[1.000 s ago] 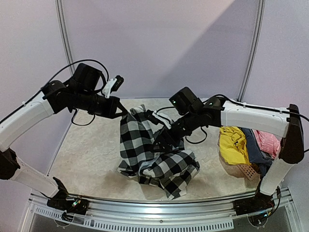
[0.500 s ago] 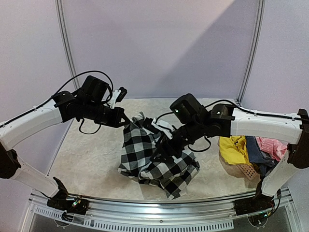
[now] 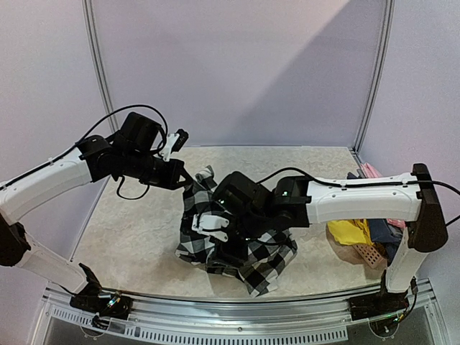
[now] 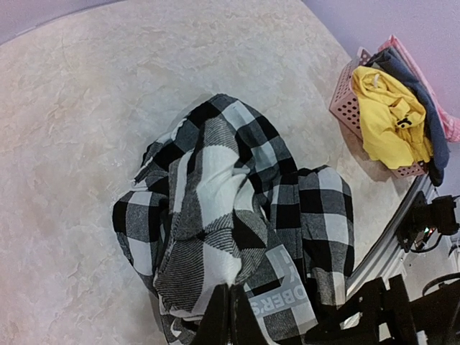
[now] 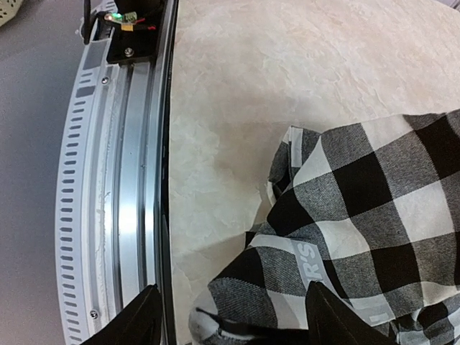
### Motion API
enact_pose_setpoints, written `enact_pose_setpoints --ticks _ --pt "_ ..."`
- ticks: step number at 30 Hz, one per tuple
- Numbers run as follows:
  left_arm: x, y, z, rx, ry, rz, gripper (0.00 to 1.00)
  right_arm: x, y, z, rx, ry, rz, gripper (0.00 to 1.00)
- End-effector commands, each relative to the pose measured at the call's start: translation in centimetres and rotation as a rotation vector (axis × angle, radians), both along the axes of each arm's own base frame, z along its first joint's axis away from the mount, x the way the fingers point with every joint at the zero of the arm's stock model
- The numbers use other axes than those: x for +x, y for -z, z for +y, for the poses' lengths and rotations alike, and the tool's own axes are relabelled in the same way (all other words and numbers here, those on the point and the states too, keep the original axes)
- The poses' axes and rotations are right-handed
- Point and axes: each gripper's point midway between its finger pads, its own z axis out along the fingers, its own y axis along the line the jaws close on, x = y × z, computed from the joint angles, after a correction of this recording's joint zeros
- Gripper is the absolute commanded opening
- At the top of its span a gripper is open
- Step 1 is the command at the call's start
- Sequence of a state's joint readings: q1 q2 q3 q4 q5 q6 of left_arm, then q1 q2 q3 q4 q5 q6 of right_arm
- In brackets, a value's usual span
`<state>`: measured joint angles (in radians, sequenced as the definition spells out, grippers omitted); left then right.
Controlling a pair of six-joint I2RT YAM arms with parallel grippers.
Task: Fold and stack the mixed laundry pile
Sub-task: Adjust the crumpled shirt at the center of the board.
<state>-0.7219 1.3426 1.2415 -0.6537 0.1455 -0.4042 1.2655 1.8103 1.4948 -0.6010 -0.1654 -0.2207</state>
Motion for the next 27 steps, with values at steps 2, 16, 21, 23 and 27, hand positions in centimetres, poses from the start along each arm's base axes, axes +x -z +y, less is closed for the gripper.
enact_pose_setpoints --ticks 2,16,21,23,27 --pt "-0.6 -1.1 0.5 -0.001 -0.003 -0.014 0.00 0.2 2.5 -0.3 -0.104 -0.016 -0.061 0.60" --pt "0.1 -6.0 -2.0 -0.095 0.020 -0.088 0.00 5.0 0.2 -3.6 -0.126 0.252 -0.224 0.00" --pt "0.9 -8.5 -6.7 -0.152 0.113 -0.115 0.00 8.1 -3.6 -6.8 -0.046 0.449 -0.228 0.00" --pt "1.1 -9.5 -9.3 -0.183 0.165 -0.124 0.00 9.2 -5.4 -8.8 -0.007 0.534 -0.236 0.00" --pt "0.7 -10.7 -15.5 -0.230 0.299 -0.134 0.00 11.4 -7.3 -14.9 0.018 0.780 -0.265 0.00"
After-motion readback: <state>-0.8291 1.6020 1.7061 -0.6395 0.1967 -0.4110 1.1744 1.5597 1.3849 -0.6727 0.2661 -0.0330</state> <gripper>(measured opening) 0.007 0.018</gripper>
